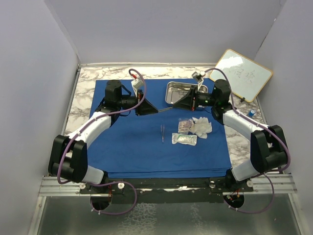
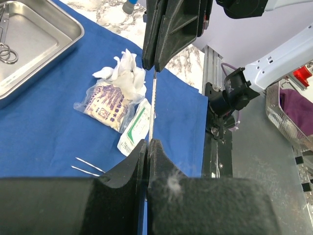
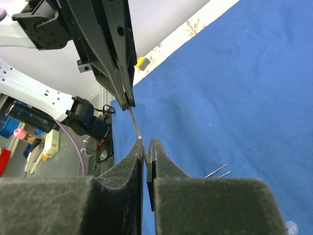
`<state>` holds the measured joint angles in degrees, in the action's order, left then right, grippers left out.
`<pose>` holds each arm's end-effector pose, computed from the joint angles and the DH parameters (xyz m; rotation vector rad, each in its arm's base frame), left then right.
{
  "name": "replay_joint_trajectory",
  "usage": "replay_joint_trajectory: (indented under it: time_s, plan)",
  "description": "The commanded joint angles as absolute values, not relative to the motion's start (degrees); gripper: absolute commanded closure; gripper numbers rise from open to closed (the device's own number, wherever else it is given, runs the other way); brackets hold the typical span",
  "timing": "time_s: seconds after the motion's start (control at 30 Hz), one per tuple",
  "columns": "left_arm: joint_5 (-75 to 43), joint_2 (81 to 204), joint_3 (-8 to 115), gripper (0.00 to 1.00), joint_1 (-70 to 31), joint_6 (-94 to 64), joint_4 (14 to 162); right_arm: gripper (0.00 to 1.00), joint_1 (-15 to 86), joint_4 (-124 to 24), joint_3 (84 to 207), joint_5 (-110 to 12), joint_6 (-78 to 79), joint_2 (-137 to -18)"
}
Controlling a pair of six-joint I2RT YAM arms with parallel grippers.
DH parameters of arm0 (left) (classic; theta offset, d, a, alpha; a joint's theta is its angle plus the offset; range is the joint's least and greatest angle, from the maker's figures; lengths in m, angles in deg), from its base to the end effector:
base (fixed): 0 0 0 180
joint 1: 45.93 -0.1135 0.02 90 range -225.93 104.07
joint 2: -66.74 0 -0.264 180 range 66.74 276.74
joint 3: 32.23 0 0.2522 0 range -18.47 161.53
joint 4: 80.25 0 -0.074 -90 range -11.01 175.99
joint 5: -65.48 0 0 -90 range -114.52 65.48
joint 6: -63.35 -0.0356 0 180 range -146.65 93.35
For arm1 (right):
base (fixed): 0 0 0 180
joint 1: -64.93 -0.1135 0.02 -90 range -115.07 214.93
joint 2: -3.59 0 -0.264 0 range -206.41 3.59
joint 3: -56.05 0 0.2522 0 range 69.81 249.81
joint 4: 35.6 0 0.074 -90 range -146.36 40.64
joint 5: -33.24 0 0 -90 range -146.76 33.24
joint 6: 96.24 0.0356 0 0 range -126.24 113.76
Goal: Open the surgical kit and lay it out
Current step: Place the medical item in the surgical kit.
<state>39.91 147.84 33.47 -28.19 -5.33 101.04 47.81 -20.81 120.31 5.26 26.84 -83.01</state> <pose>0.2845 -0.1247 0.2856 0.7948 1.7541 -1.4770 0.3038 0.1265 0.2693 -0.6400 1.7782 1.5317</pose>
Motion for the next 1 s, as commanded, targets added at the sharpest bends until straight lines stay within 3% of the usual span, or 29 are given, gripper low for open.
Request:
replay_joint_trajectory:
  time_s: [0.0, 0.07, 0.23, 0.37, 0.6, 0.97]
  plan:
    - [41.19, 146.44, 32.82, 1.00, -28.00, -6.07, 102.95, 0.99, 48.30, -18.90, 119.73, 5.86, 26.27, -83.43]
    - [40.97, 146.22, 32.48, 0.97, -27.99, -6.64, 103.00, 0.99, 48.32, -19.00, 119.79, 6.10, 25.63, -83.36]
    - [39.14, 145.59, 32.45, 0.74, -28.11, -11.23, 98.80, 0.99, 48.32, -22.56, 121.53, 7.77, 21.12, -83.91]
    - [37.29, 145.00, 33.07, 0.61, -28.81, -15.54, 95.08, 0.99, 48.28, -27.52, 123.02, 8.29, 16.61, -84.64]
    - [31.59, 143.32, 34.60, 0.48, -32.22, -18.60, 91.07, 0.99, 45.97, -40.04, 128.24, 9.62, 6.88, -88.09]
    - [13.49, 141.63, 37.06, 0.31, -37.18, -19.87, 83.96, 0.99, 35.91, -72.05, 146.94, 4.66, -14.71, -98.90]
